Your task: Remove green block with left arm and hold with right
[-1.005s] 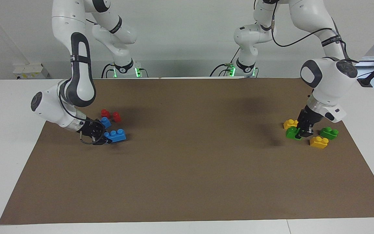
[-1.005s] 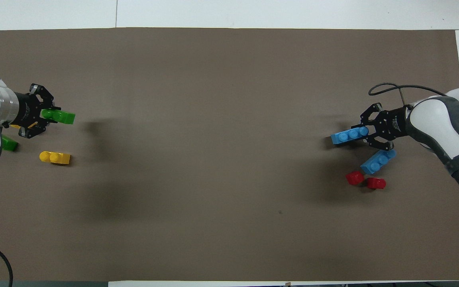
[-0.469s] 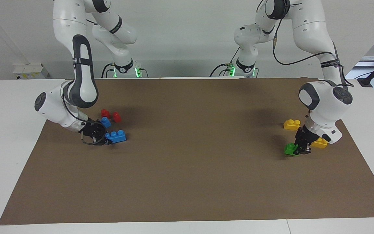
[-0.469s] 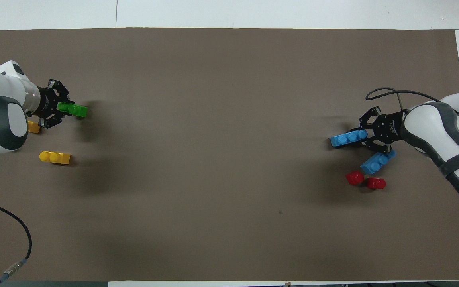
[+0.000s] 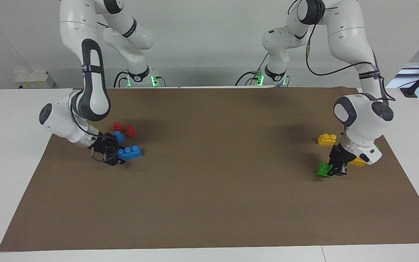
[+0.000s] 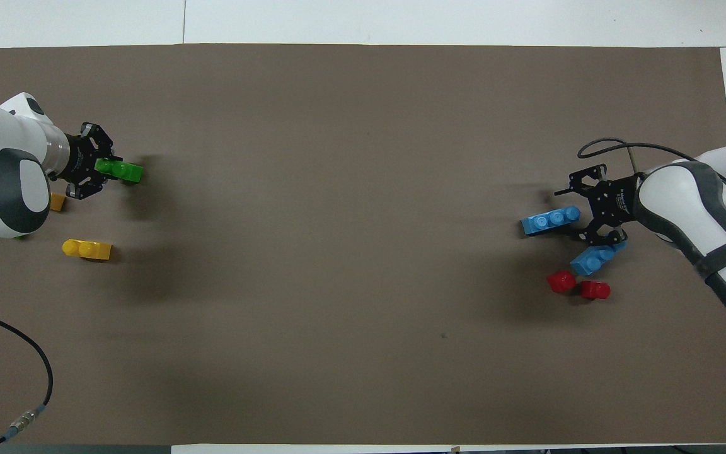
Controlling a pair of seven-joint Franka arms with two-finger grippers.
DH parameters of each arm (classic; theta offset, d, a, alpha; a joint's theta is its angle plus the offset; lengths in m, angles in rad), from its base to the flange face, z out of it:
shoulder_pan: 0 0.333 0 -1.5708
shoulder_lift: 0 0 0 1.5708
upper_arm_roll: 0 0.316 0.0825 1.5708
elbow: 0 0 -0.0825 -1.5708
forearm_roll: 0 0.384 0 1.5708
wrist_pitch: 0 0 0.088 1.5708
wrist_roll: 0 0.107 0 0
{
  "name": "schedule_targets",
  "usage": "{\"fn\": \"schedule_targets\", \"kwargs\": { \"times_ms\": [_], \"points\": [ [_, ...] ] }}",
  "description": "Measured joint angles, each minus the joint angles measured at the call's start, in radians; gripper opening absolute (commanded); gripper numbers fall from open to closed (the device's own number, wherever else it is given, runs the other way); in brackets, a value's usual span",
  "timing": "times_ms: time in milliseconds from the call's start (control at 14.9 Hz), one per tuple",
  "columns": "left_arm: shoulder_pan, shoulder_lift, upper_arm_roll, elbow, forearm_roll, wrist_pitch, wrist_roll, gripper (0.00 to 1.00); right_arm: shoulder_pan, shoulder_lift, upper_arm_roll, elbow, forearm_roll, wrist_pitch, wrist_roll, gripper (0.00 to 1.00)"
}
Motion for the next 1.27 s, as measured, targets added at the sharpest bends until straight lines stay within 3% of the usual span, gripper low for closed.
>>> {"fn": "schedule_targets", "kwargs": {
  "times_ms": [67, 134, 335, 670, 1273],
  "points": [
    [-0.001, 0.0, -0.001, 0.0, 0.005, 0.007, 0.0, 0.67, 0.0, -0.001, 0.0, 0.007, 0.0, 0.0, -0.001, 0.99],
    [-0.002, 0.001, -0.001, 0.0, 0.009, 0.01, 0.0, 1.0, 0.001, -0.004, 0.001, 0.021, 0.0, -0.008, -0.001, 1.0],
    [-0.002, 0.002, -0.001, 0.0, 0.011, 0.011, 0.0, 1.0, 0.008, -0.041, 0.007, 0.091, -0.074, -0.107, -0.008, 1.0],
    [-0.003, 0.002, -0.001, 0.004, 0.014, 0.012, 0.0, 1.0, 0.079, -0.172, 0.015, 0.203, -0.231, -0.309, -0.023, 1.0],
    [-0.011, -0.013, -0.004, 0.061, 0.093, -0.089, 0.019, 1.0, 0.126, -0.308, 0.022, 0.397, -0.444, -0.562, -0.414, 1.0]
  ]
}}
